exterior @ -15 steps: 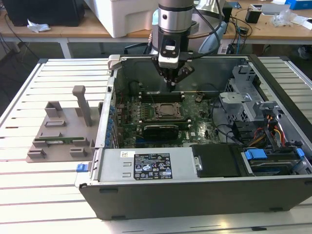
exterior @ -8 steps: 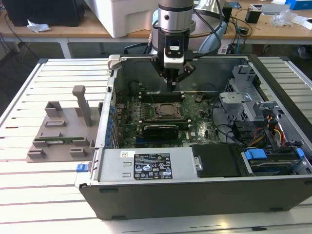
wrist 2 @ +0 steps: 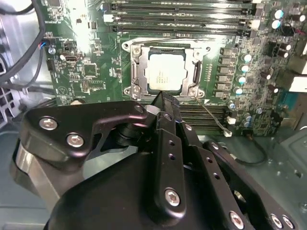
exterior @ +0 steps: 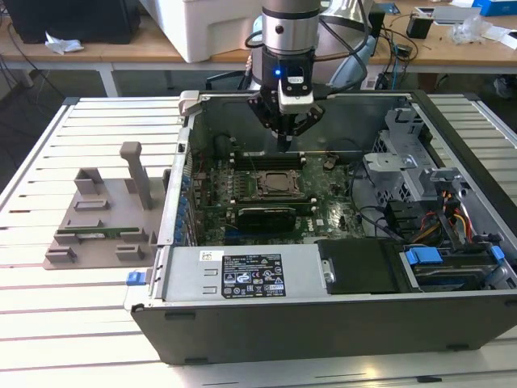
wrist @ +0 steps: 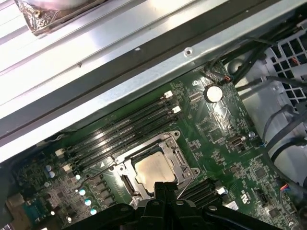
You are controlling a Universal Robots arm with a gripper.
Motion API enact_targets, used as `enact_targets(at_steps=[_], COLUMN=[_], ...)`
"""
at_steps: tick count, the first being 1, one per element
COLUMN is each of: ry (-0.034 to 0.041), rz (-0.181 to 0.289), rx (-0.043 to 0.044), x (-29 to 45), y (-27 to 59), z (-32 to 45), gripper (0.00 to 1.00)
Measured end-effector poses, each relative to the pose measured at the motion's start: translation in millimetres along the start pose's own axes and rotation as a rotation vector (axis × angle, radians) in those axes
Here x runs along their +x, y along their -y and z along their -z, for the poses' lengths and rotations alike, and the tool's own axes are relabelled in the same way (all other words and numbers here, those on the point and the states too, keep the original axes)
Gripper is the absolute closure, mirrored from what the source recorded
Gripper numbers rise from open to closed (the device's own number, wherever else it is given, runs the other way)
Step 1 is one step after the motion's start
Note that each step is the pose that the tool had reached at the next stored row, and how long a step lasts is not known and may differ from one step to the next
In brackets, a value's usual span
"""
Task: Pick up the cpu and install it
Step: 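Install the first cpu locking lever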
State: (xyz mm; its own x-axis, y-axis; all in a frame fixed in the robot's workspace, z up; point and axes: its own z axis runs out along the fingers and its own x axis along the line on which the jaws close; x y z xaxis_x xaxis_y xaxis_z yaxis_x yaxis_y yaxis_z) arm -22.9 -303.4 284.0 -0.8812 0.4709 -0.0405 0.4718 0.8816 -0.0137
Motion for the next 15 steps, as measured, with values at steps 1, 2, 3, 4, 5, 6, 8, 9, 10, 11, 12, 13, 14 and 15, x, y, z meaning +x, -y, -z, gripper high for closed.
enact_targets(at_steps=[1,2,3,4,5,6,8,9,10,11,12,13,14,15], ry=[0.0002,0.0003,0.0005,0.0008,0.001,0.0013,0.0017,0.0019,0.002,0.0021,0.0023,0.0025,0.0027,0.0028], rz=[0.009,0.018,0.037,0.054,0.075,0.092,0.127,0.136,0.144,0.153,0.163,0.182,0.194,0.205], rx=[-0.0004,-0.0007,-0.0016,-0.0022,-0.003,-0.0037,-0.0051,-0.0055,-0.0058,-0.0062,-0.0066,-0.0074,-0.0079,-0.0083], x=[0.0,0.0,0.0,0.0,0.0,0.0,0.0,0.0,0.0,0.0,0.0,0.0,0.0,0.0], y=[0.0,0.0,0.0,0.0,0.0,0.0,0.0,0.0,0.0,0.0,0.0,0.0,0.0,0.0], z=[0.0,0.0,0.0,0.0,0.0,0.0,0.0,0.0,0.0,0.0,0.0,0.0,0.0,0.0], gripper=[0.89,0.89,0.89,0.89,0.89,0.89,0.89,0.89,0.89,0.89,0.89,0.89,0.89,0.89])
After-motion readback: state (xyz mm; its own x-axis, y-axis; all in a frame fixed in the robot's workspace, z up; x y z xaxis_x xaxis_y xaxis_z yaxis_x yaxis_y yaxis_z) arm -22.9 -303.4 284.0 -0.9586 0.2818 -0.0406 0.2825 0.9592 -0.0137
